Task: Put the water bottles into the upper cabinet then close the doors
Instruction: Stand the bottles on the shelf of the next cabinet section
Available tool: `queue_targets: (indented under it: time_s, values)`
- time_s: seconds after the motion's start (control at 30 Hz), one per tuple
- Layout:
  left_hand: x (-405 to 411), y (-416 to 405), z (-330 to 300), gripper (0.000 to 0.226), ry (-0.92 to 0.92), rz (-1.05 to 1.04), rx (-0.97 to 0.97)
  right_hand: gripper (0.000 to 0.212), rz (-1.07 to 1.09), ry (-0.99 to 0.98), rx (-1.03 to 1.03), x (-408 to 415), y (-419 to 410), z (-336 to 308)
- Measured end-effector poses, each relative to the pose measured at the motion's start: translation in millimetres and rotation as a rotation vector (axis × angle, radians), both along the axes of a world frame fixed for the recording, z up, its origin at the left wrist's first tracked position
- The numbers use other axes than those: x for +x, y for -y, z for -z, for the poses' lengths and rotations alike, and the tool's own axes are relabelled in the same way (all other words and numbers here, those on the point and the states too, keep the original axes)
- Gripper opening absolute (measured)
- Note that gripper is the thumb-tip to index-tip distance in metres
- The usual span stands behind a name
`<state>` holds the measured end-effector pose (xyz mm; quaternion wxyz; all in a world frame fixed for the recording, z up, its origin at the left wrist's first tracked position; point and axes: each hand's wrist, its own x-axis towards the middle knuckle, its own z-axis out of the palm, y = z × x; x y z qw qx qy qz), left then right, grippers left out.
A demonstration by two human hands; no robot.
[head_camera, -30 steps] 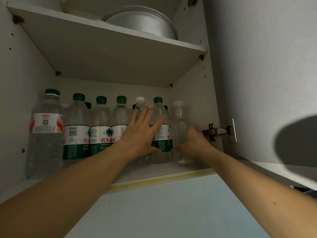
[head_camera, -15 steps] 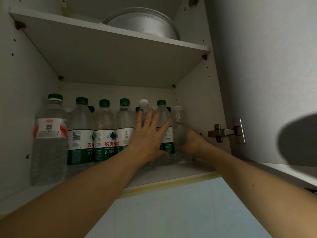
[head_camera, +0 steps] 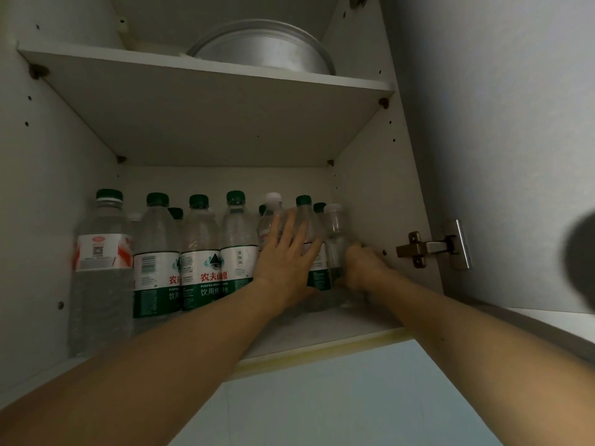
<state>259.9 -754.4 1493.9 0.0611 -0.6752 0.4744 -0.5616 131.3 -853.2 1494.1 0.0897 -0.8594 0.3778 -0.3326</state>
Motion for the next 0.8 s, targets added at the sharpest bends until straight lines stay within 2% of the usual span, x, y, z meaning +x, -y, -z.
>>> queue_targets:
  time_s: [0.13,0.23,0.3,0.37,0.43,0.57,0.8]
  values:
    - [8,1,-1,0.108,0.021,-0.022,0.027,0.064,0.005,-0.059,-0.054,-4,1,-5]
    - [6,-2,0,0.105,0.037,-0.043,0.056,0.074,0.009,-0.029,-0.101,-11,2,1]
    - [3,-7,0,0.106,0.058,-0.032,0.073,0.091,0.019,0.001,-0.177,-13,-2,7]
    - [3,-17,-2,0.110,0.063,-0.005,0.048,0.117,0.030,-0.023,-0.341,-14,-9,9]
    - [8,-33,-5,0.118,0.056,-0.022,0.029,0.133,0.016,-0.072,-0.523,-12,-15,6]
    - [27,-59,2,0.126,0.056,-0.119,0.030,0.137,-0.031,-0.227,-0.727,-3,-14,-1]
    - [34,-49,5,0.123,0.025,-0.121,0.033,0.131,0.019,-0.354,-0.802,19,-9,6]
